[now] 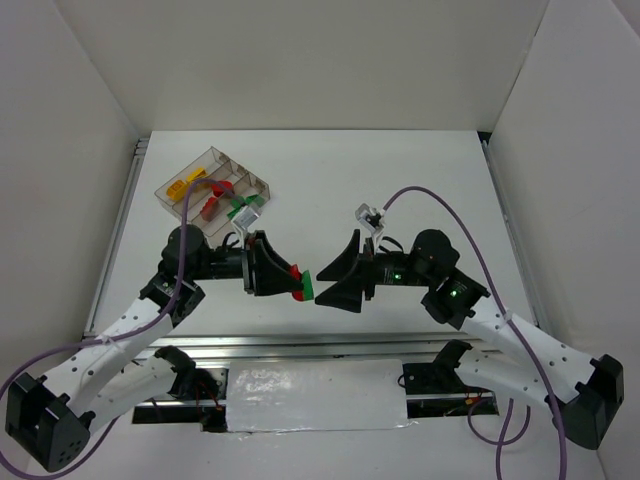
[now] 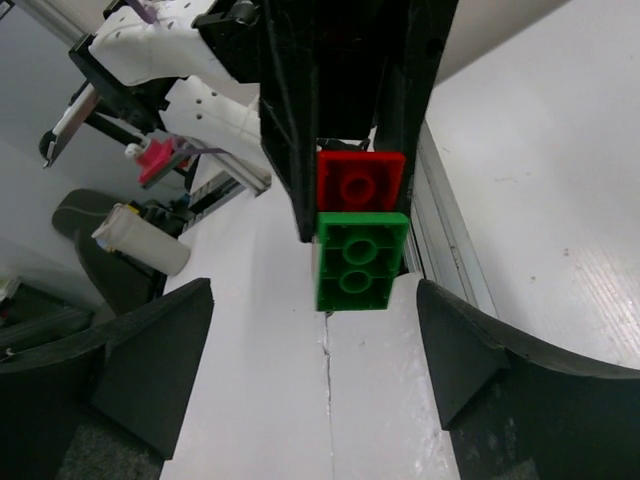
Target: Sort the legos into containers by color
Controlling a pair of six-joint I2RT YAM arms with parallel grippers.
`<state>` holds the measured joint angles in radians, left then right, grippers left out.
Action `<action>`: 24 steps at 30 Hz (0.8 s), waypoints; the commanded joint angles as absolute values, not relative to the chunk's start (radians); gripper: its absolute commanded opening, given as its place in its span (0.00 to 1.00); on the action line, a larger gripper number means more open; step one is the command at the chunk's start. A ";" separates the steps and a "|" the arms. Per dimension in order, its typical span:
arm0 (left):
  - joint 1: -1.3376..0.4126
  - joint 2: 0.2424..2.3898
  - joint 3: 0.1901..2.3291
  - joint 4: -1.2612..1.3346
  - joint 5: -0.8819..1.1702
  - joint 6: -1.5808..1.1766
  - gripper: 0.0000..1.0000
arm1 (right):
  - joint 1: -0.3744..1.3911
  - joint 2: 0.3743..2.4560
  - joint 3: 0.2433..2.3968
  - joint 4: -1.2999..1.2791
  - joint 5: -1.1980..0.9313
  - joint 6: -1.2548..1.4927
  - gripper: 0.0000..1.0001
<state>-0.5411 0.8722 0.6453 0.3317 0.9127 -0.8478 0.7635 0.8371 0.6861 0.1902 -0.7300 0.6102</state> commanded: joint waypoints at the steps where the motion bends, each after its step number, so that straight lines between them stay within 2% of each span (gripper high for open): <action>1: -0.546 0.851 0.638 0.521 0.986 -0.900 0.00 | 0.775 0.873 0.689 0.287 -0.756 0.652 0.87; 6: -0.549 0.848 0.634 0.523 0.983 -0.910 0.00 | 0.816 0.914 0.715 0.282 -0.695 0.637 0.82; 11: -0.551 0.847 0.641 0.518 0.986 -0.905 0.00 | 0.836 0.940 0.730 0.278 -0.693 0.637 0.70; 13: -0.551 0.847 0.641 0.515 0.983 -0.900 0.00 | 0.845 0.954 0.730 0.302 -0.713 0.643 0.53; 14: -0.551 0.845 0.641 0.514 0.982 -0.900 0.00 | 0.848 0.965 0.732 0.311 -0.715 0.647 0.40; 16: -0.552 0.848 0.643 0.518 0.982 -0.907 0.00 | 0.854 0.971 0.730 0.321 -0.719 0.649 0.22; 18: -0.552 0.851 0.644 0.531 0.992 -0.911 0.00 | 0.853 0.970 0.724 0.324 -0.715 0.647 0.00; 24: -0.549 0.845 0.705 0.333 0.965 -0.784 0.00 | 0.842 0.872 0.677 0.282 -0.701 0.531 0.00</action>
<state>-0.5438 0.8600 0.6437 0.3977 0.9588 -0.8627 0.8429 0.9405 0.6907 0.2447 -0.7143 0.6147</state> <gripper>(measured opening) 0.479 0.438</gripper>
